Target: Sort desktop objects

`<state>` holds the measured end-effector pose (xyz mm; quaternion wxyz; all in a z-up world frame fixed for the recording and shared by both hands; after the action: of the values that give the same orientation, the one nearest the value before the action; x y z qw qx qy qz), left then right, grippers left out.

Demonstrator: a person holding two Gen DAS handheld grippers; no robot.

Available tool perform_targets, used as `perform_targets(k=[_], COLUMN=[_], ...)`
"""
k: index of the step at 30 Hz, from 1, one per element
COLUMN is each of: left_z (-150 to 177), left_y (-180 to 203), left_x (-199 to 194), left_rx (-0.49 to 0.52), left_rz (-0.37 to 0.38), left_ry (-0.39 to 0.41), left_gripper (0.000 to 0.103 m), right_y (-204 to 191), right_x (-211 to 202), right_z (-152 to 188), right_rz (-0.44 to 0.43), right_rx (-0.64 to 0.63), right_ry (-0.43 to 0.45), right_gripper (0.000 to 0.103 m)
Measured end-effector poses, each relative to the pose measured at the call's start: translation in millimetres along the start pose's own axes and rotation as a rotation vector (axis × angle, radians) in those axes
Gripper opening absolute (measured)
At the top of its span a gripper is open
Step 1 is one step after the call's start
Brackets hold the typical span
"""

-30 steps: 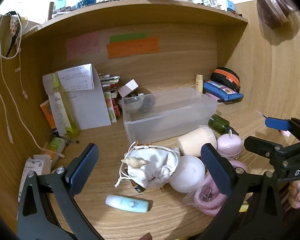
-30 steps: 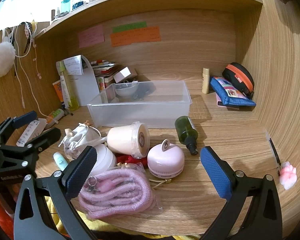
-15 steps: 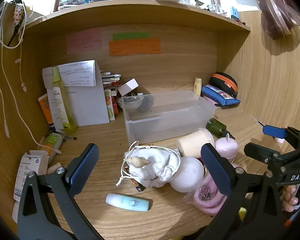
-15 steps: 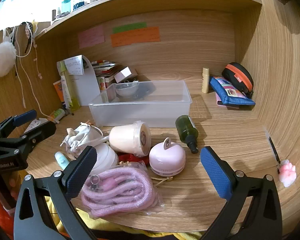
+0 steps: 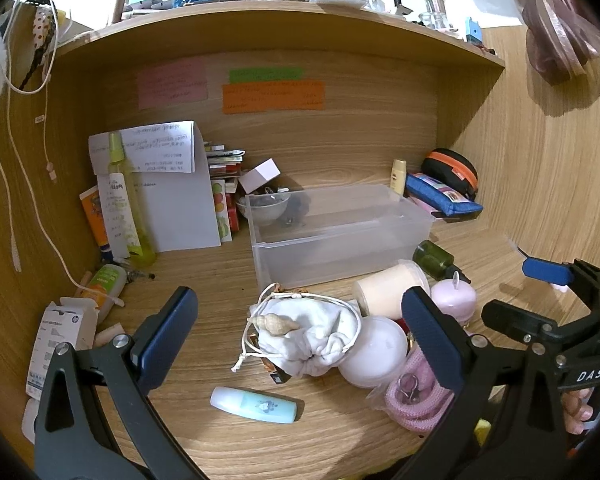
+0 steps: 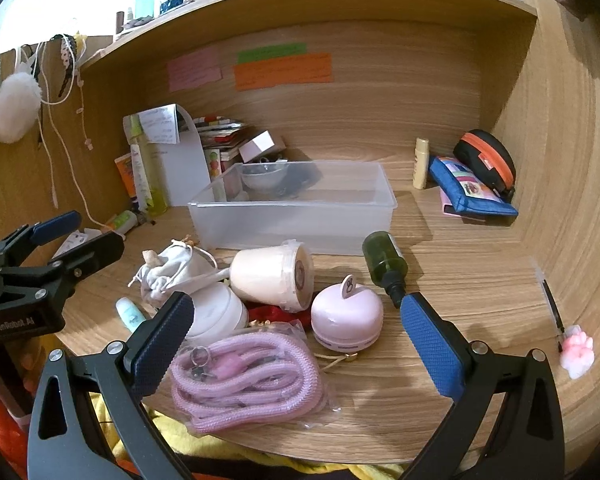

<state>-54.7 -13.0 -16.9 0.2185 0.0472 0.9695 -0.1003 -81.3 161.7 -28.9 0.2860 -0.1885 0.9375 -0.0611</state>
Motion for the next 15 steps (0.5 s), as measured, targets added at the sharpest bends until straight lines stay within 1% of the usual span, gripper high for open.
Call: perform_targets(k=[11, 15], left_z=[1.3, 3.8], left_y=[-1.0, -3.8], left_x=[2.4, 2.8], left_rx=[-0.011, -0.032], left_rz=[0.007, 0.007], left_ry=[-0.008, -0.012], left_gripper=[0.103, 0.103], right_y=[-5.2, -6.9], right_x=[0.9, 0.4], right_z=[1.3, 2.1], right_rz=[-0.006, -0.008], right_rx=[-0.016, -0.025], right_ry=[-0.004, -0.004], right_gripper=[0.103, 0.103])
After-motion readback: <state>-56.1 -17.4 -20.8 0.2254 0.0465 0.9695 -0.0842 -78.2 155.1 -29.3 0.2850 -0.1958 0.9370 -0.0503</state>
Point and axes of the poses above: each gripper's, at about its wrist camera, not at the fingertips, and x roughly the way its jaws point, y to its right, z to its underside, the point moved 7 cm from there along x, roughly the way its jaws point, and after that the axes turned 10 degrees about x, right-handed, at the moved point
